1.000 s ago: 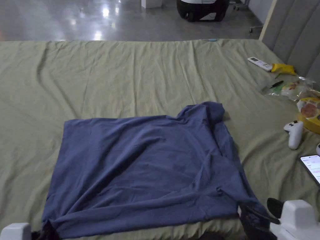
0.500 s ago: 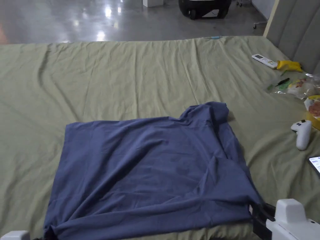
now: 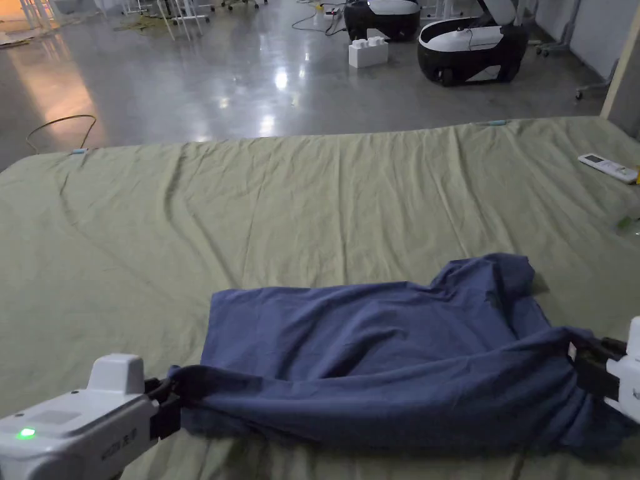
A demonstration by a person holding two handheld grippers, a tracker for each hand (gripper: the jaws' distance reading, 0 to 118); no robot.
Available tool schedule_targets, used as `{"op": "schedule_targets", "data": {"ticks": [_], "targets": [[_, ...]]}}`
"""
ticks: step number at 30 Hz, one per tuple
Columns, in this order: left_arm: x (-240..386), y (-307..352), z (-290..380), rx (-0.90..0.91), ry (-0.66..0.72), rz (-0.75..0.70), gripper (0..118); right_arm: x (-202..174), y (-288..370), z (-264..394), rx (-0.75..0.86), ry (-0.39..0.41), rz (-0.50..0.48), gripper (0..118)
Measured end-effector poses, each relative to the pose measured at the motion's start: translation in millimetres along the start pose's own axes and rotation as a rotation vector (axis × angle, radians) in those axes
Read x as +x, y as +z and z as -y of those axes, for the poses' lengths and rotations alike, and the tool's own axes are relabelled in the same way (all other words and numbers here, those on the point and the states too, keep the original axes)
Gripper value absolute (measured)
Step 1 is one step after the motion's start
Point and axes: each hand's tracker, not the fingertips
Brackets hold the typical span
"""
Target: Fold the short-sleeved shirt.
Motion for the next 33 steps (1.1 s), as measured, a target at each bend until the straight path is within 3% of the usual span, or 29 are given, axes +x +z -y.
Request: {"op": "schedule_targets", "data": {"ticks": [4, 5, 7, 8, 9, 10, 11, 12, 14, 15, 19, 24, 27, 28, 30, 31, 32, 33], "targets": [[-10.0, -61.9, -26.4, -0.127, 0.048, -0.018, 11, -0.6, -60.4, -16.7, -0.123, 0.009, 0.02, 9], [-13.0, -81.2, -30.6, -0.172, 0.083, -0.022, 24, 0.1, -77.0, -16.3, -0.178, 0.0, 0.039, 9], [-16.1, -105.4, -30.2, -0.221, 0.115, -0.038, 63, 0.5, -102.5, -12.4, -0.233, -0.006, 0.069, 20], [-17.2, -117.3, -30.5, -0.247, 0.13, -0.05, 71, 1.4, -112.4, -10.3, -0.263, -0.025, 0.088, 26], [-16.8, -115.8, -26.6, -0.222, 0.097, -0.081, 71, 1.8, -120.5, -9.1, -0.296, -0.041, 0.093, 26], [-17.9, -113.0, -24.3, -0.208, 0.075, -0.087, 85, 3.6, -120.6, -6.9, -0.302, -0.049, 0.112, 51], [-14.9, -110.8, -20.9, -0.194, 0.062, -0.088, 91, 3.7, -116.1, -8.4, -0.274, -0.039, 0.105, 80], [-16.0, -95.0, -18.8, -0.173, 0.052, -0.078, 91, 3.9, -105.9, -11.6, -0.216, -0.03, 0.094, 83], [-19.5, -67.2, -14.5, -0.11, 0.017, -0.009, 91, 10.3, -84.8, -17.6, -0.096, 0.018, 0.044, 73], [-19.0, -43.0, -11.8, -0.055, -0.005, -0.007, 91, 9.5, -66.0, -24.2, -0.068, 0.043, 0.037, 74], [-0.4, 60.4, -3.5, 0.196, -0.104, -0.022, 90, -13.5, 38.6, -36.6, 0.133, 0.084, 0.0, 74], [47.6, 170.9, 23.1, 0.547, -0.116, -0.168, 90, -49.0, 157.4, -8.0, 0.415, 0.044, -0.053, 74], [76.8, 214.5, 40.6, 0.637, -0.105, -0.23, 89, -78.9, 211.9, 13.6, 0.592, 0.127, -0.036, 74], [84.8, 225.3, 45.8, 0.663, -0.1, -0.237, 88, -86.5, 221.3, 21.8, 0.56, 0.111, -0.033, 73], [99.8, 246.5, 54.6, 0.688, -0.087, -0.221, 73, -99.0, 235.1, 31.0, 0.57, 0.145, -0.022, 62], [104.7, 253.1, 56.9, 0.71, -0.086, -0.216, 62, -105.1, 241.3, 34.8, 0.571, 0.153, -0.008, 49], [111.1, 260.2, 58.5, 0.717, -0.081, -0.223, 44, -109.6, 246.2, 37.8, 0.567, 0.148, -0.001, 31], [117.0, 265.4, 59.7, 0.719, -0.078, -0.234, 27, -111.5, 249.2, 39.9, 0.562, 0.148, -0.003, 20]]}}
